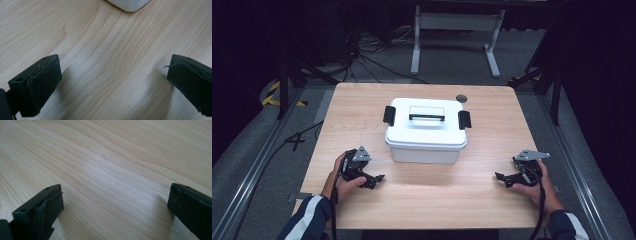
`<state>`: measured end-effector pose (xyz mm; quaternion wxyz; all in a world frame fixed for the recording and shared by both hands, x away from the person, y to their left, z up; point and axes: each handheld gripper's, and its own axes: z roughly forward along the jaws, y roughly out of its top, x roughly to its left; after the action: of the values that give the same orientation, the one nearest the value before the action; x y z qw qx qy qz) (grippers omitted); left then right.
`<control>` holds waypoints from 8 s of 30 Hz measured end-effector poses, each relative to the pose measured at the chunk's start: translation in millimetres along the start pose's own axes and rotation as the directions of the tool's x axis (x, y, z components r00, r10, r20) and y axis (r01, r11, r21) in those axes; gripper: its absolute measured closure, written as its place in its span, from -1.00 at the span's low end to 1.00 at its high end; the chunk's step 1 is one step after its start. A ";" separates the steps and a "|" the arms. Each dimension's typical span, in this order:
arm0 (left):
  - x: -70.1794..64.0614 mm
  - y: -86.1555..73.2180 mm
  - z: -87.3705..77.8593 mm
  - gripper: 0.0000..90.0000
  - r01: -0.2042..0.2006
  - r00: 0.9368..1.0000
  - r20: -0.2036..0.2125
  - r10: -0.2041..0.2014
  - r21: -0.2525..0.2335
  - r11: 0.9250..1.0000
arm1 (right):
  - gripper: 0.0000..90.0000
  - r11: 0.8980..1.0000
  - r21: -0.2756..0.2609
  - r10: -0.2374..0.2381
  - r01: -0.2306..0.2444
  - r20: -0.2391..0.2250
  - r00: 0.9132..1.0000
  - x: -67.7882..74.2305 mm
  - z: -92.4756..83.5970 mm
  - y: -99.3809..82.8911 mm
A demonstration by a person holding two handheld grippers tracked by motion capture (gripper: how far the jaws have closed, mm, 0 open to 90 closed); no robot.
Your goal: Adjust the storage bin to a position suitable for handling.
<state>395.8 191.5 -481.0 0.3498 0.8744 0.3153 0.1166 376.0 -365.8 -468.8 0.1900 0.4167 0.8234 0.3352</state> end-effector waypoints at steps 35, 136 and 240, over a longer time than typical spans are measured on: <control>2.0 1.3 1.2 -1.00 -0.009 1.000 0.004 0.009 -0.005 1.000 | -0.33 0.983 0.098 -0.149 0.156 -0.077 0.986 -0.6 -25.3 43.5; 2.6 1.7 1.5 -1.00 -0.018 1.000 0.005 0.018 -0.007 1.000 | 0.85 0.652 0.088 -0.723 0.753 -0.227 0.653 163.8 44.2 310.5; 2.4 1.6 1.4 -1.00 -0.017 1.000 0.009 0.017 -0.004 1.000 | 0.87 0.809 0.158 -0.569 0.566 -0.033 0.822 11.3 -66.6 231.1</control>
<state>399.0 191.3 -481.0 0.3517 0.8769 0.3063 0.1163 459.1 -283.8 -258.2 0.2537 0.1687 0.9328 0.1924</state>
